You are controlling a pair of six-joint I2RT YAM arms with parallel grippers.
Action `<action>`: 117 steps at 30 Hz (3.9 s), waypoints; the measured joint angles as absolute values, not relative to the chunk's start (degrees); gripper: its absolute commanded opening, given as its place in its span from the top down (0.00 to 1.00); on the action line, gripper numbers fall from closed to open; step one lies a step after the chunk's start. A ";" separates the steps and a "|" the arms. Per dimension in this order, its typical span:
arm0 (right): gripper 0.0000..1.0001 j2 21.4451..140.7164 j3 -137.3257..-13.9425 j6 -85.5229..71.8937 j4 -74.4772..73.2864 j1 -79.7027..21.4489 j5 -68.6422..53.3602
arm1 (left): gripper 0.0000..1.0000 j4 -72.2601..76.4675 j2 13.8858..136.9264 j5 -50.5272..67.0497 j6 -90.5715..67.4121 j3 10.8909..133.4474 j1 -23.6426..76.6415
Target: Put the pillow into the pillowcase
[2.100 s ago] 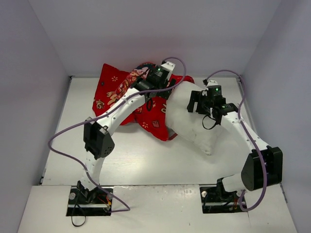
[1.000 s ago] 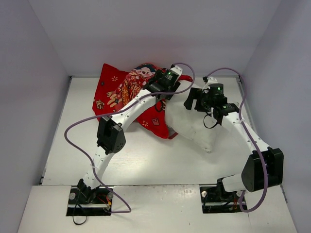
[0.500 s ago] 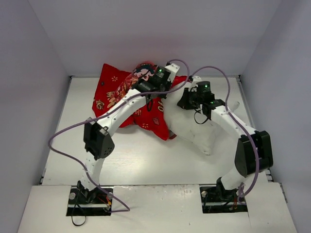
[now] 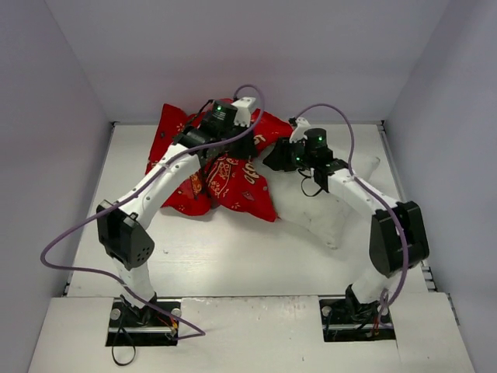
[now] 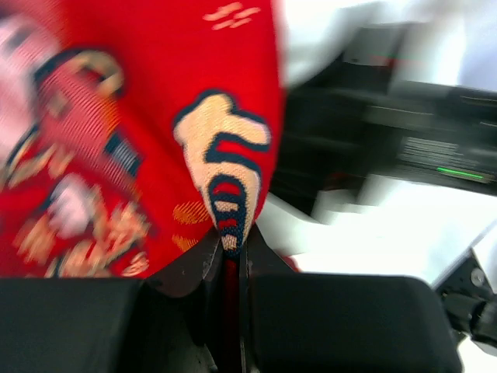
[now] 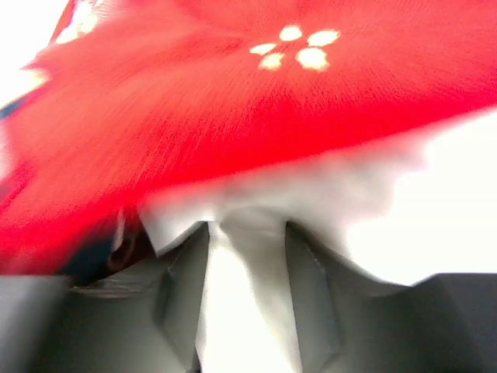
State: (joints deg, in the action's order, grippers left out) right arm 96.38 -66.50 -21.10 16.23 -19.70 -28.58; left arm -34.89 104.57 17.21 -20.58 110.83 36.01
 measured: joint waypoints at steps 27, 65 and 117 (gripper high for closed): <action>1.00 96.97 -72.31 -17.34 11.29 -19.79 -28.01 | 1.00 -34.41 113.03 24.32 -26.04 126.78 39.24; 0.02 83.83 -63.31 -15.97 6.57 -14.66 -9.78 | 0.25 -34.30 104.09 -1.78 -25.04 110.67 37.45; 1.00 81.17 -53.15 -28.51 6.66 -21.10 -21.06 | 0.25 -30.20 90.24 4.25 -20.71 88.16 48.31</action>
State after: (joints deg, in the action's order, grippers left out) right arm 81.17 -53.15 -28.51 6.66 -21.10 -21.06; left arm -30.20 90.24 4.25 -20.71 88.16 48.31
